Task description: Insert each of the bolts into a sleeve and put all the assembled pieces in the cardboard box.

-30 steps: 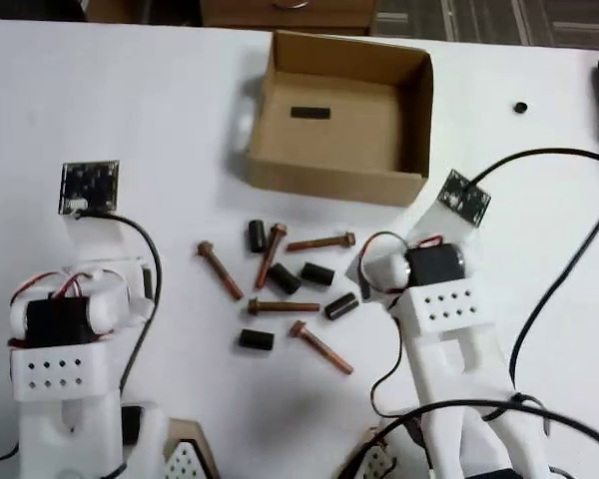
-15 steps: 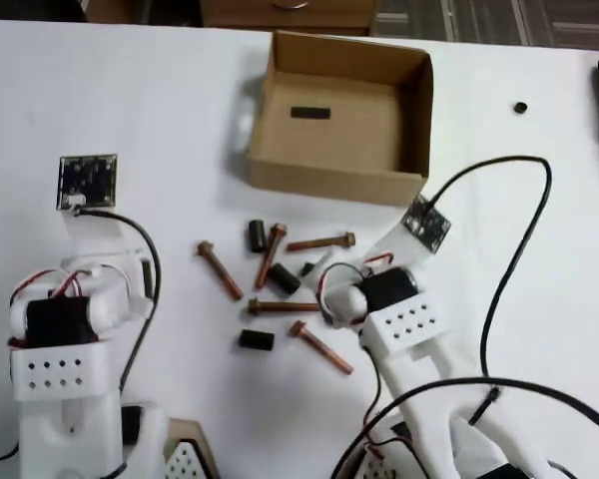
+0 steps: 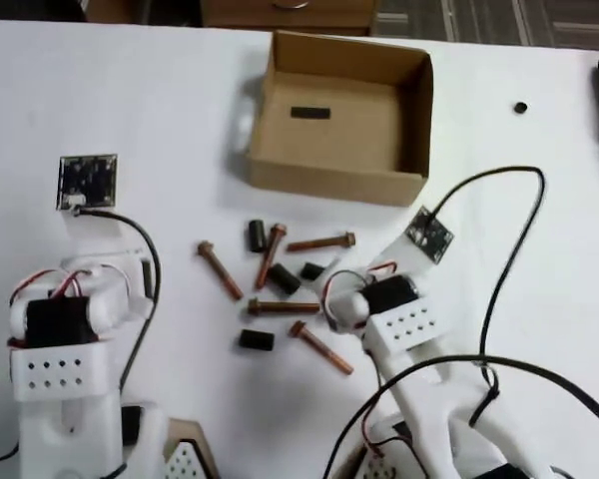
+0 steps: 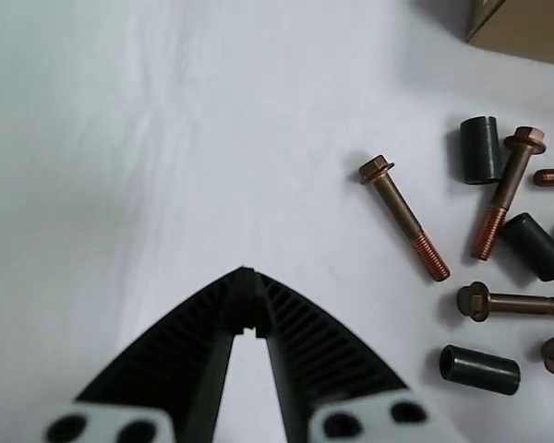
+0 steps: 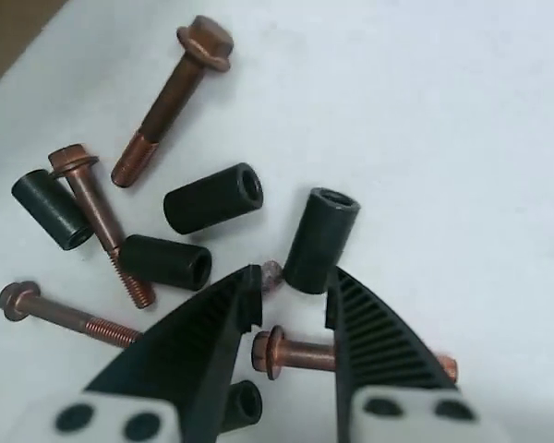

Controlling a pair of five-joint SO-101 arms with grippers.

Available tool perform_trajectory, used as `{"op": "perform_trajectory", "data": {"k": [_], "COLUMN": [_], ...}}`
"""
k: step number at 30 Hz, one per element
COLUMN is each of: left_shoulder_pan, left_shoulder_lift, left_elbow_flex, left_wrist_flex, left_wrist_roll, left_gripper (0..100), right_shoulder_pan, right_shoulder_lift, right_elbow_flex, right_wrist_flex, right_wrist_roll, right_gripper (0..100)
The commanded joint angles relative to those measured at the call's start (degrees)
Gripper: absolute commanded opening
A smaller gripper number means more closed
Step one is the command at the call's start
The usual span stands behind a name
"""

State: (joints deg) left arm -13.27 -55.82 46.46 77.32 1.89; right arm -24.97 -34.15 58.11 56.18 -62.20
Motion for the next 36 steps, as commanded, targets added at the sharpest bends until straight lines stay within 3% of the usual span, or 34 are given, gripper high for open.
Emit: {"op": "perform_trajectory", "data": {"k": [1, 11, 20, 36], "left_shoulder_pan": [0.4, 4.9, 6.8, 6.9], "left_shoulder_lift": [-0.1, -0.1, -0.1, -0.1], "left_elbow_flex": [-2.7, -2.6, -2.7, -2.6], "left_wrist_flex": [-1.9, -6.9, -8.0, -8.7], "left_wrist_roll": [0.4, 0.4, 0.4, 0.4], "left_gripper": [2, 2, 2, 2], "right_shoulder_pan": [3.2, 1.7, -2.1, 0.4], "right_shoulder_lift": [3.0, 5.3, 5.8, 13.8], "right_elbow_flex": [-0.3, -1.7, -2.6, -4.0], "right_wrist_flex": [-0.5, -2.8, -2.9, -7.3], "right_wrist_roll": [-0.6, -1.0, -6.8, -6.7], "right_gripper": [12.0, 12.0, 12.0, 12.0]}}
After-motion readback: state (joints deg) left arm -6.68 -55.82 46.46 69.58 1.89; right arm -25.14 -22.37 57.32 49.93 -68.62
